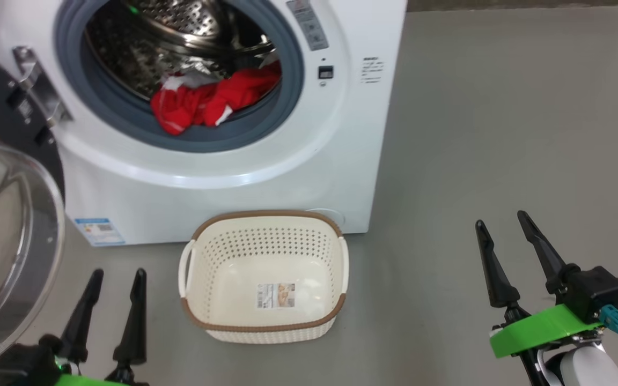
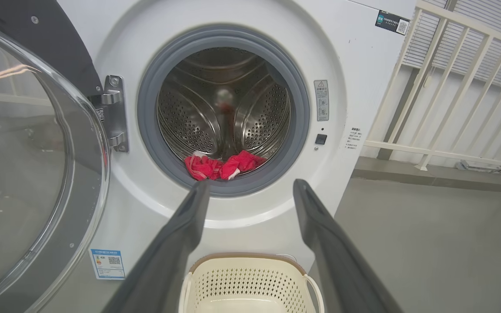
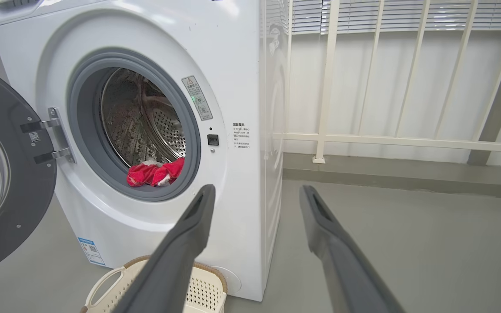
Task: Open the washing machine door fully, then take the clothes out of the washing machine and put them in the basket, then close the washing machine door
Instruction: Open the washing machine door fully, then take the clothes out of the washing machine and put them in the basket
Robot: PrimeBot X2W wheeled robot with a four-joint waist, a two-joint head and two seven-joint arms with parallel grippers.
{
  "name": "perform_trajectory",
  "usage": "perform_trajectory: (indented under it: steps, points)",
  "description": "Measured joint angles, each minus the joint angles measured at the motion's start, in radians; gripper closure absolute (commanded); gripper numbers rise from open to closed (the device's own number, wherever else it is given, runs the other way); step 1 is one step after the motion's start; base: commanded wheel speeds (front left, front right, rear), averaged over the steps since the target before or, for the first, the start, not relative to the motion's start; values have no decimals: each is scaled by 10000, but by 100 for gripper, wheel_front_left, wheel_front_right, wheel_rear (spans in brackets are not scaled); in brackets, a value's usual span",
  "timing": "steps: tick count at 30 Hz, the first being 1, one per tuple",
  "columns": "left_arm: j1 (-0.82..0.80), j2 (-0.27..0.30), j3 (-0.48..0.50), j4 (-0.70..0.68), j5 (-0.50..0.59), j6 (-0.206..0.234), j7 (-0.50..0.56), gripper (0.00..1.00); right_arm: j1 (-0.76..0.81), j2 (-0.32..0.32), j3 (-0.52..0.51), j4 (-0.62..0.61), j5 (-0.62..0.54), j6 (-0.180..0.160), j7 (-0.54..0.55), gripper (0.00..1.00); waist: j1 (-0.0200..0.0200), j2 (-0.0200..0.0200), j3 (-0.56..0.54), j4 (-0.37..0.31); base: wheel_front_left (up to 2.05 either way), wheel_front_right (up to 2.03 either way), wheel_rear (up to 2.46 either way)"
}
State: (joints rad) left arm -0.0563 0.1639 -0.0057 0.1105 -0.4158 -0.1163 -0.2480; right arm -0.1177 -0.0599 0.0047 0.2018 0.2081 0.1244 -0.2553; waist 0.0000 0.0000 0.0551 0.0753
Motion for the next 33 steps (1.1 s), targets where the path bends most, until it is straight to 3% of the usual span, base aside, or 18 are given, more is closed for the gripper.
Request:
perform_trajectory:
  steps: [13, 22, 33]
  points:
    - [1235, -253, 301, 213, 366, 4, -15, 0, 1097, -245, 27, -485, 109, 0, 0, 0, 0, 0, -706, -932, 0, 0, 0]
    - [1825, -445, 658, 244, 393, 0, -15, 0, 2156, -320, -382, -637, 209, 0, 0, 0, 0, 0, -1196, -1037, 0, 0, 0]
    - [2033, -437, 844, 316, 836, 13, -15, 0, 2186, -228, -309, -734, 205, 0, 0, 0, 0, 0, -1310, -1109, 0, 0, 0]
